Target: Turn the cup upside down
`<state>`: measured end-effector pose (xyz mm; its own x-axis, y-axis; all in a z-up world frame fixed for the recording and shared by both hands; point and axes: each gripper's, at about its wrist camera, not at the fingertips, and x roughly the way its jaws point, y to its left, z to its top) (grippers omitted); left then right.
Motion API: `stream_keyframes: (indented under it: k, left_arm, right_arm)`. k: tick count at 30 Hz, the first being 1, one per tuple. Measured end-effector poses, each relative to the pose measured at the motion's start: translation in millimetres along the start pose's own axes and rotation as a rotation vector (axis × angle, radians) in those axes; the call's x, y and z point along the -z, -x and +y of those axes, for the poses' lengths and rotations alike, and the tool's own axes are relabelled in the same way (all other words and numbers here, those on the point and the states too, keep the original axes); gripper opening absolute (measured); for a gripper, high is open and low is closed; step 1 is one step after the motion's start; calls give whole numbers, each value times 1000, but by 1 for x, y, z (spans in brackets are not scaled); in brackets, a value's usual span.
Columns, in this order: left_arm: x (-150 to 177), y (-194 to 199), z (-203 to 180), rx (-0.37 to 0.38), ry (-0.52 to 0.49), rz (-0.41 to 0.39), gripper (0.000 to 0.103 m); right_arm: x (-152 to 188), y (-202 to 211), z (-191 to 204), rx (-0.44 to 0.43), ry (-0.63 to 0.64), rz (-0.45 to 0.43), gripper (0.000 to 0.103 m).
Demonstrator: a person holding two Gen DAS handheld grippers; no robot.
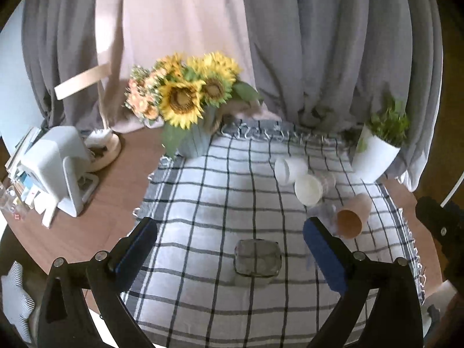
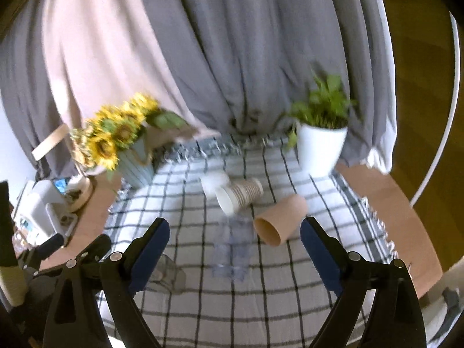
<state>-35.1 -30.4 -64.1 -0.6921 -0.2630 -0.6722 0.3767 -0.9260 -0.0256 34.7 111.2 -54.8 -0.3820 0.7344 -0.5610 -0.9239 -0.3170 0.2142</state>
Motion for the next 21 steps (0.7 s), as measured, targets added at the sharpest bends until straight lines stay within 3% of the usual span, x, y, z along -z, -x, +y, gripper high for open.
stream_keyframes:
  k: [4, 21]
  left_arm:
    - [-2, 9, 6, -7, -14, -34, 103]
    - [-5, 28, 12, 12, -41, -100, 103]
  right_arm:
    - [2, 13, 12, 10, 20, -50, 93]
    - [6, 25, 17, 40, -28, -77, 93]
